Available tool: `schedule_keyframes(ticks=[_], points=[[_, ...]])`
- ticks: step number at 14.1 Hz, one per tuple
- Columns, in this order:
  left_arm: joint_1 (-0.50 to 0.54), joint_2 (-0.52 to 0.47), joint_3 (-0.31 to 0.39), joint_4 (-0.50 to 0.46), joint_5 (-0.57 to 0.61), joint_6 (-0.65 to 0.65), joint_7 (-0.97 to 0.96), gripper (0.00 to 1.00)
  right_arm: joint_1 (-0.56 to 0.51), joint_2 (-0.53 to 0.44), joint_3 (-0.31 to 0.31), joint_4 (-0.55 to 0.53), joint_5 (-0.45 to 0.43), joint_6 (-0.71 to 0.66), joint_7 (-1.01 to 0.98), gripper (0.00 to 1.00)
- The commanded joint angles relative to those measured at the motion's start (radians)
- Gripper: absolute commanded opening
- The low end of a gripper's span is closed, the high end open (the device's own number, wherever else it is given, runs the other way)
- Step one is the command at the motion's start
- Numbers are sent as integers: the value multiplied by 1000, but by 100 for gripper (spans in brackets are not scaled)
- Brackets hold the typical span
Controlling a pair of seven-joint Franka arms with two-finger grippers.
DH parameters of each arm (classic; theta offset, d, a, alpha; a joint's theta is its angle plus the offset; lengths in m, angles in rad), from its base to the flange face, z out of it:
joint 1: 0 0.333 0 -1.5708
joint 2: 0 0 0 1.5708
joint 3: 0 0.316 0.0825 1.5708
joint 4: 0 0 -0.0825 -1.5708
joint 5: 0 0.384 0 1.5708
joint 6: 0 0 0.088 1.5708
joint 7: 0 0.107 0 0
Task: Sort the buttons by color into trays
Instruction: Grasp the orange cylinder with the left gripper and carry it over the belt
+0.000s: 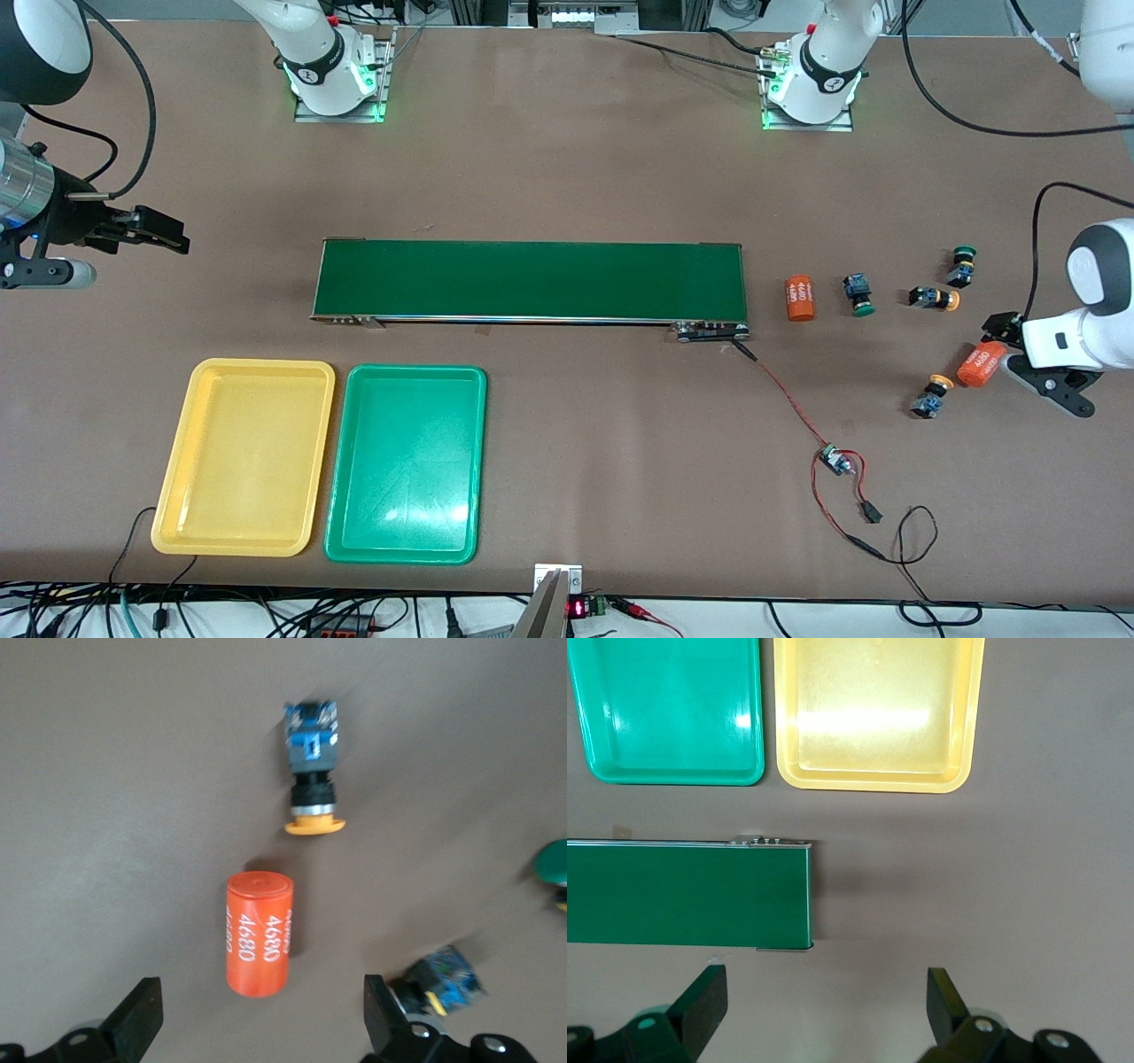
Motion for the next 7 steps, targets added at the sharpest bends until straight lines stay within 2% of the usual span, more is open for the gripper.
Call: schedule_keyframes(ticks=[1,4,5,7], points=[[40,73,-16,-4,20,126,35,100,-9,-2,9,5,16,0,11,100],[76,123,-29,-6,11,168,38,100,-10,-2,9,5,16,0,11,100],[80,135,-29,-6,9,165,39,89,-10,-2,9,5,16,0,11,100],[77,138,-29,-12,9,156,39,46,-10,-2,9,5,16,0,11,100]])
